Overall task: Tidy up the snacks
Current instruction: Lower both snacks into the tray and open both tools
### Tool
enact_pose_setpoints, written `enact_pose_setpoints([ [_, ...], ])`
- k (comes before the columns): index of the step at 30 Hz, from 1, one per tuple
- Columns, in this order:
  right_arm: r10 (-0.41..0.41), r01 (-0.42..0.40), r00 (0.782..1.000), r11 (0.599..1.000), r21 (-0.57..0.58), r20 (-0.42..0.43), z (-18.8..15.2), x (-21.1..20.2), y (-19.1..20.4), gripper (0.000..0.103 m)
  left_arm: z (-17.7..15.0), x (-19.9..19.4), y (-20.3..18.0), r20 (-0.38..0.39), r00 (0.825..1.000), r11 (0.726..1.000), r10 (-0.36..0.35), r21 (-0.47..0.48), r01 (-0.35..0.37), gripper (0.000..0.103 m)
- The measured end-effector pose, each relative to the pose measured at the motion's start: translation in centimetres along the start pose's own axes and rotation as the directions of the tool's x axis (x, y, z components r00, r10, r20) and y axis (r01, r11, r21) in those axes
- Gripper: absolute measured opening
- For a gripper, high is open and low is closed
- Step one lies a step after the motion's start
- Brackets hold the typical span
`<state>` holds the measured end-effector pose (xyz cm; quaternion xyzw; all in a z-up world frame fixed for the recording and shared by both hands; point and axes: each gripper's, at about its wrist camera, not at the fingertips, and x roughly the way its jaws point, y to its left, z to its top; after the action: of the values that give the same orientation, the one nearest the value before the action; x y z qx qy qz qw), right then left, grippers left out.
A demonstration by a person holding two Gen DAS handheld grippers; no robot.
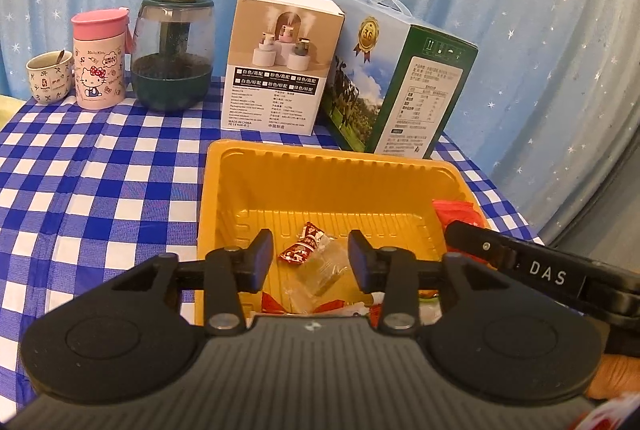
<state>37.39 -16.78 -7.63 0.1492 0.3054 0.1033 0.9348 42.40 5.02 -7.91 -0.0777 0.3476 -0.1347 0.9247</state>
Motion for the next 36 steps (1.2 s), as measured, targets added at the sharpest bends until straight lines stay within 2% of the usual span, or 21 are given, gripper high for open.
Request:
enact_pose_setpoints([
  [1, 0.000, 0.000, 1.000, 1.000, 0.000, 0.001, 0.0, 0.0, 0.0, 0.026, 0.0, 0.1, 0.0, -0.001, 1.000, 1.000, 0.001, 0.000, -0.001, 0.061],
  [3, -0.002, 0.002, 1.000, 1.000, 0.000, 0.002, 0.0, -0.1, 0.1, 0.026, -0.1, 0.2, 0.0, 0.000, 1.000, 1.000, 0.019, 0.001, -0.019, 0.081],
  [9, -0.006, 0.006, 1.000, 1.000, 0.007, 0.005, 0.0, 0.0, 0.0, 0.026, -0.3, 0.1, 0.0, 0.010, 0.999, 0.999, 0.043, 0.025, -0.043, 0.080],
  [12, -0.007, 0.007, 1.000, 1.000, 0.006, 0.008, 0.1, -0.1, 0.0, 0.026, -0.4, 0.1, -0.3, 0.017, 0.998, 0.995, 0.066, 0.070, -0.067, 0.081],
  [17, 0.000, -0.001, 1.000, 1.000, 0.012, 0.006, 0.1, -0.2, -0.1, 0.026, -0.6, 0.3, -1.0, 0.013, 0.998, 0.992, 0.066, 0.111, -0.067, 0.081],
  [22, 0.072, -0.072, 0.997, 0.997, -0.005, 0.003, 0.0, -0.2, 0.2, 0.026, -0.3, 0.1, -0.5, 0.043, 0.998, 0.997, 0.044, 0.068, -0.047, 0.081],
  [27, 0.147, -0.147, 0.989, 0.989, 0.007, -0.025, -0.3, 0.2, 0.3, 0.026, 0.1, 0.3, 0.9, 0.043, 0.999, 0.999, -0.002, -0.050, 0.004, 0.081],
  [31, 0.204, -0.208, 0.976, 0.976, -0.059, -0.078, -1.0, 0.6, 1.6, 0.026, 0.4, 0.4, 1.5, 0.050, 0.999, 0.996, -0.016, -0.092, 0.021, 0.081],
  [36, 0.275, -0.294, 0.950, 0.947, -0.130, -0.150, -2.0, 1.0, 2.7, 0.026, 0.6, 0.7, 1.5, 0.053, 0.998, 0.994, -0.026, -0.101, 0.031, 0.081],
])
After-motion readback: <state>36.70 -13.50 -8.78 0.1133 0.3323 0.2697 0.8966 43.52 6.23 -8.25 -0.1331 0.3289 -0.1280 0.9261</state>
